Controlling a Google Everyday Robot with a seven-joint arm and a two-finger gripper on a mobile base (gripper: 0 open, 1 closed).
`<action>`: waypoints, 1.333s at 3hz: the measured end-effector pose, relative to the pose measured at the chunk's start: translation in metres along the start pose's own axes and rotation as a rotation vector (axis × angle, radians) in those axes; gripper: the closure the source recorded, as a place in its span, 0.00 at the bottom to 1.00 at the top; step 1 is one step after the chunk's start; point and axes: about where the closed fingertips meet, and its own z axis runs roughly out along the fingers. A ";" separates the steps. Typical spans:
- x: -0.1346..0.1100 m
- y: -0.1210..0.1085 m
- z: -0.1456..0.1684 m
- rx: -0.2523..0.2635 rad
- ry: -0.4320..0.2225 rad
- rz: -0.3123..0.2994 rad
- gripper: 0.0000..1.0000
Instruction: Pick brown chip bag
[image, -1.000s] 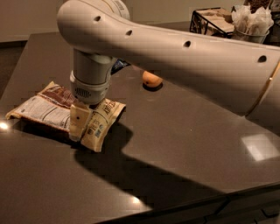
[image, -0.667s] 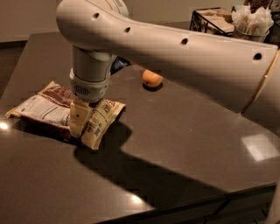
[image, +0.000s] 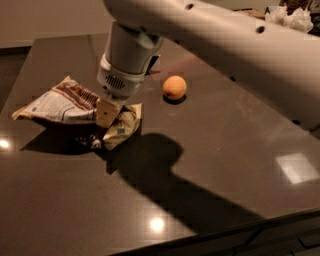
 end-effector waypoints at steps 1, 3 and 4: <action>-0.006 0.008 -0.042 -0.040 -0.091 -0.100 1.00; -0.025 0.015 -0.099 -0.060 -0.185 -0.262 1.00; -0.027 0.015 -0.102 -0.056 -0.190 -0.267 1.00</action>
Offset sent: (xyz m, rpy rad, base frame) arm -0.0126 -0.0226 0.1246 0.2221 -0.1155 0.2938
